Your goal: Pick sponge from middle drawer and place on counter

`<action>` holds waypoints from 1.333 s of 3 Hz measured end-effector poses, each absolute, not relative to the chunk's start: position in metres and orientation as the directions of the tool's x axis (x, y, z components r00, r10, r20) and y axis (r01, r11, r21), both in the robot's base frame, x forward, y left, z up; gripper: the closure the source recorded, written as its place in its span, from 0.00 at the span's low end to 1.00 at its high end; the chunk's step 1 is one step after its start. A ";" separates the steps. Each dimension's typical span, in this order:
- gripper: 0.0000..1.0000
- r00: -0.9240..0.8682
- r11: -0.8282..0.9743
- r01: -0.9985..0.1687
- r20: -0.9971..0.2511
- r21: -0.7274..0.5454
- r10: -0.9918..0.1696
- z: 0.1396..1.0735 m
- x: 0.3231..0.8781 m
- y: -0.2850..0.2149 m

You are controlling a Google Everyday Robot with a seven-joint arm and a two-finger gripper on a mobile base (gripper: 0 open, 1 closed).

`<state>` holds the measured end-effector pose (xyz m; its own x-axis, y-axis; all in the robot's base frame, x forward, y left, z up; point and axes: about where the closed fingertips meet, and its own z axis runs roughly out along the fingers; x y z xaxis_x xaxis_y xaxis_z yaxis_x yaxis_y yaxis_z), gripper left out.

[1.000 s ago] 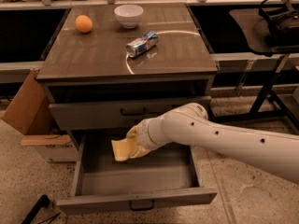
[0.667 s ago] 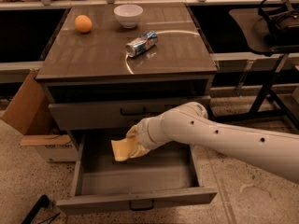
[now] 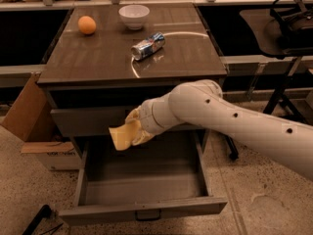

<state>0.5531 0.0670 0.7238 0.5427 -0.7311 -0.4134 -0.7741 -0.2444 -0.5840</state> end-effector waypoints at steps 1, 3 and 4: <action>1.00 0.611 -0.275 -0.696 -0.345 -0.663 -0.712 0.788 0.560 0.072; 1.00 0.638 -0.279 -0.648 -0.306 -0.709 -0.707 0.822 0.561 0.071; 1.00 0.646 -0.257 -0.633 -0.315 -0.730 -0.696 0.835 0.566 0.076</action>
Offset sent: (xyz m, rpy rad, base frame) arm 0.0089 0.0000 0.1400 -0.0003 -0.2535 0.0456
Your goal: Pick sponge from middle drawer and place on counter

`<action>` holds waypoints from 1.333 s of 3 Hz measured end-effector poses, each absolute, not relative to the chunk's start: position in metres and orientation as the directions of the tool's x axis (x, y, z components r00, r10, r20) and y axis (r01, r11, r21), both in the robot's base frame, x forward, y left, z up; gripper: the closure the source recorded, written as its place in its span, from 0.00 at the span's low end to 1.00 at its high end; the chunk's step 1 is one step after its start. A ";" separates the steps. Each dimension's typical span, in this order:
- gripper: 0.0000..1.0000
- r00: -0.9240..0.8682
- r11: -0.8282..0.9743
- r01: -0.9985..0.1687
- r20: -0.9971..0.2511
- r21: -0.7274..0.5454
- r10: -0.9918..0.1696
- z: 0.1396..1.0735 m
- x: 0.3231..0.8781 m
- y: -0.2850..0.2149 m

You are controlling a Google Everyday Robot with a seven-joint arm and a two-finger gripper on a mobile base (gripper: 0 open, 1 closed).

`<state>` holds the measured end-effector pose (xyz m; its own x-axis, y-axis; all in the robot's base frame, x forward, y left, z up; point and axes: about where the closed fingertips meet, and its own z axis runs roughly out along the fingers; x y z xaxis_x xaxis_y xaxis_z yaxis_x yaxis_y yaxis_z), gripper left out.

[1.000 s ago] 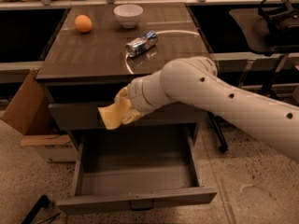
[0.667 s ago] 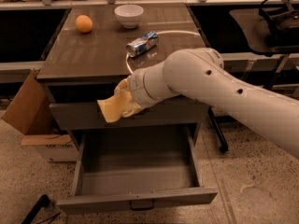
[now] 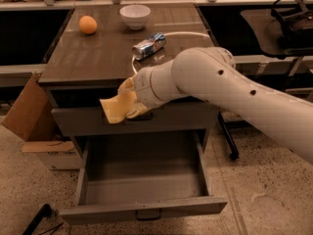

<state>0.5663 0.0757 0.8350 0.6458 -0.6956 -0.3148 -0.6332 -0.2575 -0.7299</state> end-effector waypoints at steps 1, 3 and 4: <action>1.00 0.638 -0.239 -0.613 -0.294 -0.753 -0.712 0.868 0.586 0.073; 1.00 0.542 -0.107 -0.637 -0.345 -0.763 -0.767 0.925 0.640 0.031; 1.00 0.459 -0.025 -0.690 -0.411 -0.723 -0.788 0.929 0.668 0.014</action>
Offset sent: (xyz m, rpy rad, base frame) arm 0.0804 -0.0525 0.1174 0.0564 -0.0930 -0.1566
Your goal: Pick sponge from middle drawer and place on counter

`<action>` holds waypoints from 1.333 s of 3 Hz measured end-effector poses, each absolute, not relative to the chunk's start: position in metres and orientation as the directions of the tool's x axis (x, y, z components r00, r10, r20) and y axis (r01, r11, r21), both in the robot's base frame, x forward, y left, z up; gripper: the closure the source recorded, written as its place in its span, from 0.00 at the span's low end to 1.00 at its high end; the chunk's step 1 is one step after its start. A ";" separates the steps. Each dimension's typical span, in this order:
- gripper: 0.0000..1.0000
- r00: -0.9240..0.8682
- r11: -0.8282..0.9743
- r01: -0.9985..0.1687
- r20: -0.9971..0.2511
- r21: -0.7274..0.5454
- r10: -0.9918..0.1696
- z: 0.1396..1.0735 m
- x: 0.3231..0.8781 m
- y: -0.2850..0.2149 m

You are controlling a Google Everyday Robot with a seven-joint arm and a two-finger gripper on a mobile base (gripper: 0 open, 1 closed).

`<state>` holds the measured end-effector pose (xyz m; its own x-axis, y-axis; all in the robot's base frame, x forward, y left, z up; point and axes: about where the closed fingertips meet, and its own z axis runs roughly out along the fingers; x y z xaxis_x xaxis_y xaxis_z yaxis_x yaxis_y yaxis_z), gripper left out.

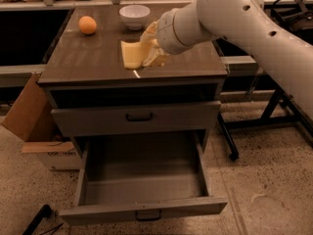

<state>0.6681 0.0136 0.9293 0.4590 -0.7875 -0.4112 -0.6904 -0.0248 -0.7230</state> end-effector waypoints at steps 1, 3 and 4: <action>1.00 0.378 0.039 -0.736 -0.458 -0.676 -0.805 0.928 0.691 0.005; 1.00 0.234 0.140 -0.784 -0.498 -0.605 -0.835 0.916 0.717 -0.013; 1.00 0.234 0.141 -0.784 -0.498 -0.605 -0.835 0.916 0.717 -0.013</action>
Offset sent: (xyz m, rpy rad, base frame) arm 0.0575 -0.0248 -0.0076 0.0406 0.1756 -0.2065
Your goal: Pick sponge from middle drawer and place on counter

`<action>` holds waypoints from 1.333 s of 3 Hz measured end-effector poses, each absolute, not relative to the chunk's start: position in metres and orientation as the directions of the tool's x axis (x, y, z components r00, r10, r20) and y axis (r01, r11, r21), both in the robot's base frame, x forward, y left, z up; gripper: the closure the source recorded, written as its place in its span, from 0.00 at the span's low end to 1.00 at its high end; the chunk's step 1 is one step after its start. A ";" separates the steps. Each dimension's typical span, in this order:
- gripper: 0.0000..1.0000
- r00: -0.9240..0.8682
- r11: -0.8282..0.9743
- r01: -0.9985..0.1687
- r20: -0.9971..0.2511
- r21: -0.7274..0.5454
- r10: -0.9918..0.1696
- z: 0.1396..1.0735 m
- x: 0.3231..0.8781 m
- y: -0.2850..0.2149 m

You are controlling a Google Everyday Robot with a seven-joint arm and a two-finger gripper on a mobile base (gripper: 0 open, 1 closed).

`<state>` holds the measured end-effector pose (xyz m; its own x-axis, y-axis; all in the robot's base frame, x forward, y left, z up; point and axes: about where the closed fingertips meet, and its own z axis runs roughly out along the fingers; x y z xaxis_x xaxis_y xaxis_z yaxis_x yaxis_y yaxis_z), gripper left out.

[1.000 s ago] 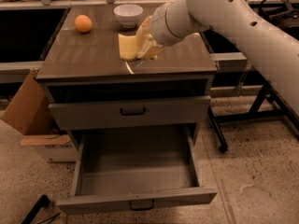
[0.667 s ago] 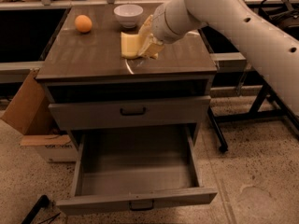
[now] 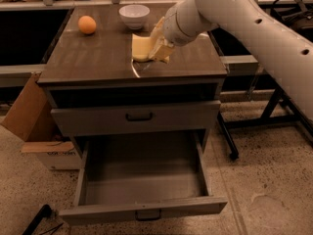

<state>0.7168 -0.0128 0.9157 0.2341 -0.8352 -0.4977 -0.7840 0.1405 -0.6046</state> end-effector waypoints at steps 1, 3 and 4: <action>1.00 0.161 0.203 -0.804 -0.533 -0.559 -0.830 0.909 0.725 -0.032; 0.83 -0.015 0.357 -0.806 -0.586 -0.473 -0.810 0.900 0.748 -0.074; 0.60 -0.095 0.423 -0.791 -0.595 -0.442 -0.798 0.894 0.759 -0.090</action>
Offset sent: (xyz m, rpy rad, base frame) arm 0.0328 -0.0789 -0.0170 0.1040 0.1555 -0.2487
